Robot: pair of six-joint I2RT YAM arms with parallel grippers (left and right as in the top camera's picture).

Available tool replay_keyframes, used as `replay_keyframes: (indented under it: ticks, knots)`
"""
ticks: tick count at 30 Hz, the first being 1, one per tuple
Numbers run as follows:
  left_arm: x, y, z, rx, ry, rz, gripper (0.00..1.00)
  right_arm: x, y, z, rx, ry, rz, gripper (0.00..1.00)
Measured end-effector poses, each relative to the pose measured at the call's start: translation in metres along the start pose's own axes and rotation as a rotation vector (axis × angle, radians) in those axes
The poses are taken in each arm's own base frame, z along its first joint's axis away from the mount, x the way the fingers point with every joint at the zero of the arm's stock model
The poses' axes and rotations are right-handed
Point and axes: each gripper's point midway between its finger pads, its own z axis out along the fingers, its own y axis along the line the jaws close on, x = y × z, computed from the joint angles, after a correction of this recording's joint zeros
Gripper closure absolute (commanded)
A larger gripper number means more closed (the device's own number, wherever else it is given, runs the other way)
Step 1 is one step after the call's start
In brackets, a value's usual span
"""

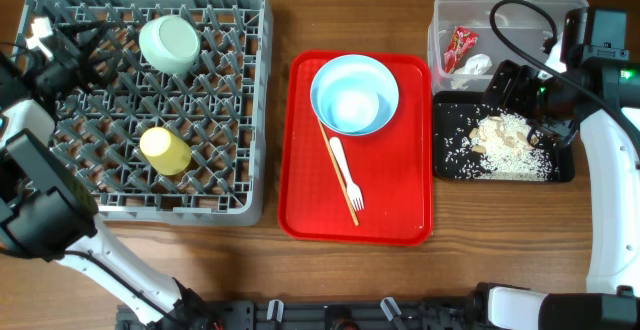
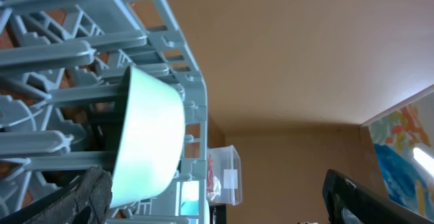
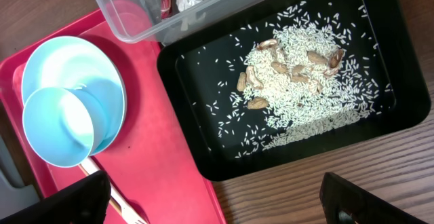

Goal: Sort waste into correct bins and load items into the dishwasher rack
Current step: 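Carry the green cup to the back of the rack and release, then reach the left gripper to the blue bowl on the plate and grasp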

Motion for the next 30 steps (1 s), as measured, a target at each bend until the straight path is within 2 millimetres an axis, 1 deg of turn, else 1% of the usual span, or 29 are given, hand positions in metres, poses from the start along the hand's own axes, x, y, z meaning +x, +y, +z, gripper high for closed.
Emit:
replay_keyframes:
  ticks: [1, 4, 6, 7, 9, 11, 12, 14, 16, 17, 19, 20, 22, 23, 25, 27, 29, 30]
  knots:
    - [-0.001, -0.006, -0.001, -0.002, -0.005, 0.008, 0.0, 0.0, 0.0, 0.0, 0.0, 0.0, 0.0, 0.0]
    - [0.003, -0.039, -0.001, -0.016, -0.017, 0.045, 0.0, 0.0, 0.0, 0.0, 0.0, 0.0, 0.0, 0.0]
    - [0.014, -0.059, 0.009, -0.057, -0.015, 0.051, 0.0, 0.0, 0.0, 0.0, 0.0, 0.0, 0.0, 0.0]
    - [0.024, -0.065, 0.016, -0.095, -0.009, 0.043, 0.0, 0.0, 0.0, 0.0, 0.0, 0.0, 0.0, 0.0]
    - [0.052, -0.076, 0.04, -0.186, 0.026, 0.089, 0.0, 0.001, 0.0, 0.0, 0.002, 0.003, 0.001, 0.0]
    - [0.082, -0.075, 0.064, -0.301, 0.072, 0.143, 0.0, 0.002, -0.003, 0.0, 0.013, 0.009, 0.001, 0.0]
    - [0.102, -0.072, 0.078, -0.38, 0.101, 0.187, 0.0, 0.003, -0.005, 0.0, 0.025, 0.008, 0.002, 0.0]
    - [0.133, -0.071, 0.102, -0.47, 0.157, 0.263, 0.0, 0.002, -0.009, 0.0, 0.048, 0.006, 0.009, 0.0]
    - [0.18, -0.079, 0.136, -0.52, 0.244, 0.381, 0.0, 0.001, -0.015, -0.001, 0.067, 0.003, 0.025, 0.0]
    - [0.191, -0.081, 0.144, -0.523, 0.267, 0.408, 0.0, 0.001, -0.018, -0.001, 0.073, 0.004, 0.035, 0.0]
    - [0.234, -0.088, 0.17, -0.521, 0.346, 0.491, 0.0, -0.002, -0.032, -0.002, 0.093, 0.001, 0.081, 0.0]
    - [0.247, -0.091, 0.177, -0.513, 0.369, 0.514, 0.0, -0.003, -0.038, -0.003, 0.101, 0.0, 0.1, 0.0]
    - [0.283, -0.101, 0.199, -0.492, 0.41, 0.604, 0.0, -0.005, -0.057, -0.005, 0.125, -0.003, 0.157, 0.0]
    - [0.295, -0.103, 0.203, -0.491, 0.425, 0.627, 0.0, -0.006, -0.065, -0.006, 0.135, -0.004, 0.181, 0.0]
    - [0.327, -0.103, 0.219, -0.533, 0.43, 0.727, 0.01, -0.006, -0.079, -0.008, 0.154, -0.004, 0.222, 0.0]
    - [0.349, -0.099, 0.231, -0.565, 0.426, 0.8, 0.05, -0.006, -0.081, -0.008, 0.156, -0.004, 0.228, 0.0]
    - [0.375, -0.084, 0.244, -0.61, 0.438, 0.868, 0.1, -0.006, -0.081, -0.008, 0.155, -0.004, 0.228, 0.0]
    - [0.387, -0.075, 0.249, -0.63, 0.449, 0.896, 0.16, -0.006, -0.081, -0.008, 0.155, -0.004, 0.228, 0.0]
